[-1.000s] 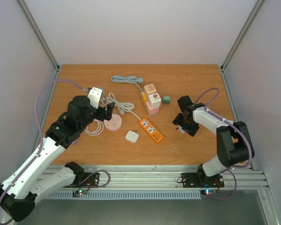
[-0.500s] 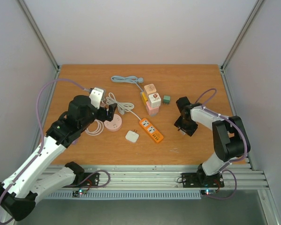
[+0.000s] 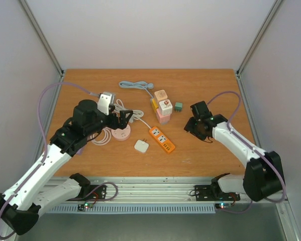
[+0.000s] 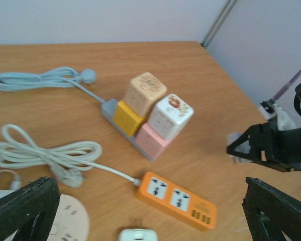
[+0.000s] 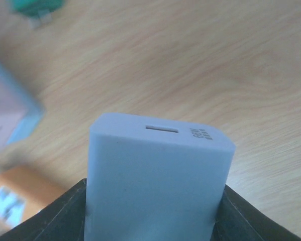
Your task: Insert the plug
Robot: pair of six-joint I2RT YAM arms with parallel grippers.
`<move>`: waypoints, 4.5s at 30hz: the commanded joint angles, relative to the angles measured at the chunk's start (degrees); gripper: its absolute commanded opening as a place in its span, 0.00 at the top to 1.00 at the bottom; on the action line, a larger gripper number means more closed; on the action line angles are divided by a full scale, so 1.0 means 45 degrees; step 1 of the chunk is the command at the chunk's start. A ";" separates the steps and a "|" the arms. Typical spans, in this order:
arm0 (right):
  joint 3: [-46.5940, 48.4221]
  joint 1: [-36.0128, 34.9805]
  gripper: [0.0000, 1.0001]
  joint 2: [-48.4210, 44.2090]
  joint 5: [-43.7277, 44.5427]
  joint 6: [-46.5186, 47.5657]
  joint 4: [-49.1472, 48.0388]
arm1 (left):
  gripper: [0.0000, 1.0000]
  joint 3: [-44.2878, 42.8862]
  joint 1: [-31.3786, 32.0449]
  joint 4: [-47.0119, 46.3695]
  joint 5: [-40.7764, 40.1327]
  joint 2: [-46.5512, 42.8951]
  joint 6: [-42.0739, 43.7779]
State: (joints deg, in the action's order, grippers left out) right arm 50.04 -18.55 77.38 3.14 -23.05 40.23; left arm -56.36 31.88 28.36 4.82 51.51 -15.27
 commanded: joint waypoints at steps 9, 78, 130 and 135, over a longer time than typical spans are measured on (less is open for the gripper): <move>0.1324 -0.4911 0.49 -0.2295 -0.0004 0.3237 -0.1639 | 0.01 -0.0172 -0.0033 -0.1736 0.3330 0.1371 -0.3274; 0.1232 -0.5908 0.12 -0.3469 0.1123 0.5715 -0.0842 | 1.00 -0.1899 0.0000 0.2840 -0.7257 0.8065 -0.8400; 0.0735 -0.5910 0.13 -0.2839 0.0963 0.5455 -0.1084 | 1.00 0.0480 0.0777 -0.1332 -0.8731 0.9019 -0.7828; 0.0735 -0.5905 0.13 -0.2768 0.0957 0.5454 -0.1098 | 1.00 0.0612 0.0781 -0.1491 -0.8444 0.9224 -0.7841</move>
State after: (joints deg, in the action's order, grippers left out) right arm 53.82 -44.86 64.36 7.49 2.35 36.42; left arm -54.30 35.14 24.88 -31.97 91.66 -50.33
